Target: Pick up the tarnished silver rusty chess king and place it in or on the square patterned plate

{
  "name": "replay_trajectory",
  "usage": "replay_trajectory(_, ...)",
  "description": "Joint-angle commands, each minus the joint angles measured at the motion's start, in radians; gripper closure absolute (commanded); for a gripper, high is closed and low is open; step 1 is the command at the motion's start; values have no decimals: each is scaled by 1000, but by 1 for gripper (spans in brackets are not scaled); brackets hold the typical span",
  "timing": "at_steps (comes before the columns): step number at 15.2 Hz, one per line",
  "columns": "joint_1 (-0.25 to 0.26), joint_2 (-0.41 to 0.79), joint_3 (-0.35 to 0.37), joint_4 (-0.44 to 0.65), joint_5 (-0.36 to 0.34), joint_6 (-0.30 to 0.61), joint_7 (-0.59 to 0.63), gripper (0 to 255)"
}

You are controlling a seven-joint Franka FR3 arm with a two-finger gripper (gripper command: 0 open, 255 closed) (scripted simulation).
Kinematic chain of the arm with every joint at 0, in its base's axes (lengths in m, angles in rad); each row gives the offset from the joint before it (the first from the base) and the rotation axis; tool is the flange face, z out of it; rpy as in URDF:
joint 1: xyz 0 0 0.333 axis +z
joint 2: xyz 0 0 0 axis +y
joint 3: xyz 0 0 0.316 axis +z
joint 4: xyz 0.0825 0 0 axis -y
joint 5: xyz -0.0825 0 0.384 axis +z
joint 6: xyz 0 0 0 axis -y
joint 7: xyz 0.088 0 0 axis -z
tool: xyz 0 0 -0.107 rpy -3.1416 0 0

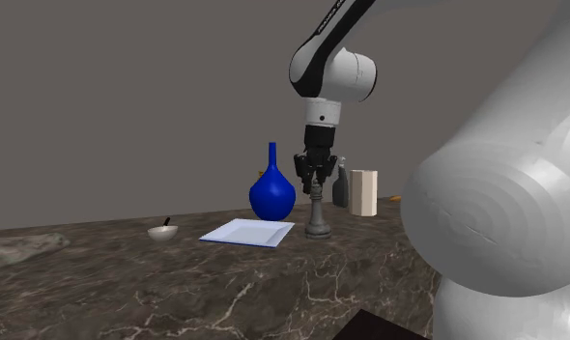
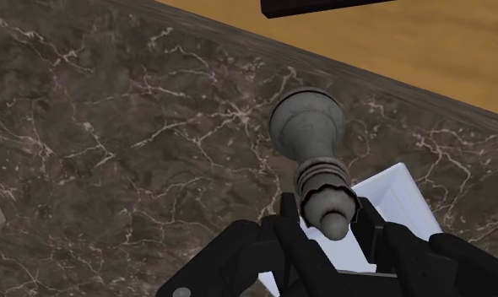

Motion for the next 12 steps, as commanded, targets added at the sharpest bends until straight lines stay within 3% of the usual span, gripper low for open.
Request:
replay_trajectory(1, 1, -7, 5, 22, 2, -30, 2, 255)
replay_trajectory(10, 4, -36, 24, 112, 9, -148, 7, 255)
replay_trajectory(12, 29, 26, 38, 172, 31, -147, 28, 255)
